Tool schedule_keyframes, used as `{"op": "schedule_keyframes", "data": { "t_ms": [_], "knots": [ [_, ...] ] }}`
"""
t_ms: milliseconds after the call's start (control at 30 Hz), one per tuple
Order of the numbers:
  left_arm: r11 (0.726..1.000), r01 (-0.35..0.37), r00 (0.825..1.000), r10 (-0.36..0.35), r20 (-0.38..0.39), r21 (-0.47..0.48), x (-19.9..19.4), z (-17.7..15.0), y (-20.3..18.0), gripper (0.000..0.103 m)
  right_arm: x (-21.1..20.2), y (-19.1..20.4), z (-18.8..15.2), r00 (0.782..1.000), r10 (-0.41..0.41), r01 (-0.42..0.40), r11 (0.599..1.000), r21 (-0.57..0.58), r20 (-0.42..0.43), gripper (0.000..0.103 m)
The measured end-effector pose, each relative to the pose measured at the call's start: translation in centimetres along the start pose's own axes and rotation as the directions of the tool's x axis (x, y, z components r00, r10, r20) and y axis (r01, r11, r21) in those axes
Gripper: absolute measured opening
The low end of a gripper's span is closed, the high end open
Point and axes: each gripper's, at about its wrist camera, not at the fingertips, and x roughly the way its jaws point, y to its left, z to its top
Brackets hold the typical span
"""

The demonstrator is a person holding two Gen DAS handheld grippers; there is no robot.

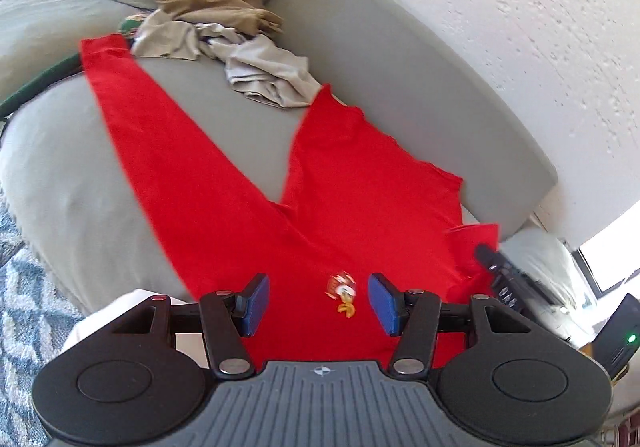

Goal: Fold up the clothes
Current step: 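Fold the held sleeve across the shirt body with the right gripper, then release the folded sleeve and withdraw the right gripper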

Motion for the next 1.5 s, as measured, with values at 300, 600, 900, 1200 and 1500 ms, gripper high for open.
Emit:
{"op": "schedule_keyframes", "data": {
  "t_ms": [300, 600, 900, 1200, 1500],
  "knots": [
    [0.993, 0.006, 0.999, -0.001, 0.041, -0.116, -0.7, 0.6, 3.9, 0.053, 2.5, 11.5, -2.9, 0.979, 0.163, -0.183, 0.969, -0.168, -0.126, 0.007],
    [0.996, -0.036, 0.999, 0.035, -0.016, -0.085, 1.1, 0.1, 3.9, 0.053, 0.0, 4.4, -2.7, 0.868, 0.397, -0.378, 0.918, 0.121, -0.298, 0.057],
    [0.980, -0.077, 0.988, 0.099, -0.116, 0.182, 10.0, -0.8, -0.4, 0.045, -5.7, -10.6, -5.9, 0.953, 0.185, -0.050, 0.875, 0.481, -0.238, 0.056],
    [0.868, -0.124, 0.979, 0.186, -0.083, 0.482, 14.2, -2.5, -2.9, 0.036, -7.1, -15.9, -9.4, 0.955, 0.166, 0.033, 0.766, 0.642, -0.247, 0.055],
    [0.807, -0.080, 0.992, 0.120, -0.031, 0.585, 13.5, -4.2, -3.9, 0.003, -6.2, -16.5, -10.4, 0.953, 0.154, 0.054, 0.761, 0.646, -0.262, 0.055]
  ]
}}
